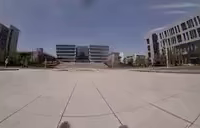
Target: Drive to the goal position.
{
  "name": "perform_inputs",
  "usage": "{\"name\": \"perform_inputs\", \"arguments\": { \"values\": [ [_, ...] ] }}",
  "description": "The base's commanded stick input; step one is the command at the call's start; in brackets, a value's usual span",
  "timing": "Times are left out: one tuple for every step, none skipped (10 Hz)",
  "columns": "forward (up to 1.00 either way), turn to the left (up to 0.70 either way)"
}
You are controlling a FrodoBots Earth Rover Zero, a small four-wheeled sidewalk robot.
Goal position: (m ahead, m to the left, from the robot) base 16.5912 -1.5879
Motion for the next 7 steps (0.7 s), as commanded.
{"name": "perform_inputs", "arguments": {
  "values": [
    [0.70, 0.00],
    [0.70, 0.00],
    [0.70, 0.00],
    [0.70, 0.00],
    [0.70, 0.00],
    [0.70, 0.00],
    [0.70, 0.00]
  ]
}}
